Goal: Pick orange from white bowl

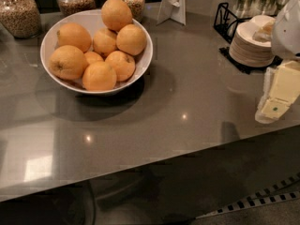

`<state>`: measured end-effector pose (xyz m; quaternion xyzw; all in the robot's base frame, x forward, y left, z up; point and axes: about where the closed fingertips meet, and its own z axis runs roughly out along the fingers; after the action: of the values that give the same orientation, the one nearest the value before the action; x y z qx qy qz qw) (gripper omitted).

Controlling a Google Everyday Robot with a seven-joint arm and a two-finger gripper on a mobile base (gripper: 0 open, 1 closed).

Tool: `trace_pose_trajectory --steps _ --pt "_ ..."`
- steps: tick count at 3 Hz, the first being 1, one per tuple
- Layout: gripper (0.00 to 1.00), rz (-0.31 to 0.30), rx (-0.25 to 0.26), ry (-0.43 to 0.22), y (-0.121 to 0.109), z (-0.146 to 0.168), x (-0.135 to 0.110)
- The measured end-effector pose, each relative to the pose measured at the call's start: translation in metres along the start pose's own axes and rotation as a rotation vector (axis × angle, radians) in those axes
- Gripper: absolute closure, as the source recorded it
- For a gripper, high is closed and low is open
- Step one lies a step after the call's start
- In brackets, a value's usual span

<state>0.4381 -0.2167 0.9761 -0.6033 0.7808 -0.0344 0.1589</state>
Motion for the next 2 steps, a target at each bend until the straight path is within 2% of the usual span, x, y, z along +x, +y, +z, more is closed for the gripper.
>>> trace_pose_trajectory --steps 1,2 --pt "0.00 0.000 0.000 0.000 0.0000 0.0000 0.0000" --pt "0.00 -0.046 0.039 -0.041 -0.0026 0.0010 -0.0095"
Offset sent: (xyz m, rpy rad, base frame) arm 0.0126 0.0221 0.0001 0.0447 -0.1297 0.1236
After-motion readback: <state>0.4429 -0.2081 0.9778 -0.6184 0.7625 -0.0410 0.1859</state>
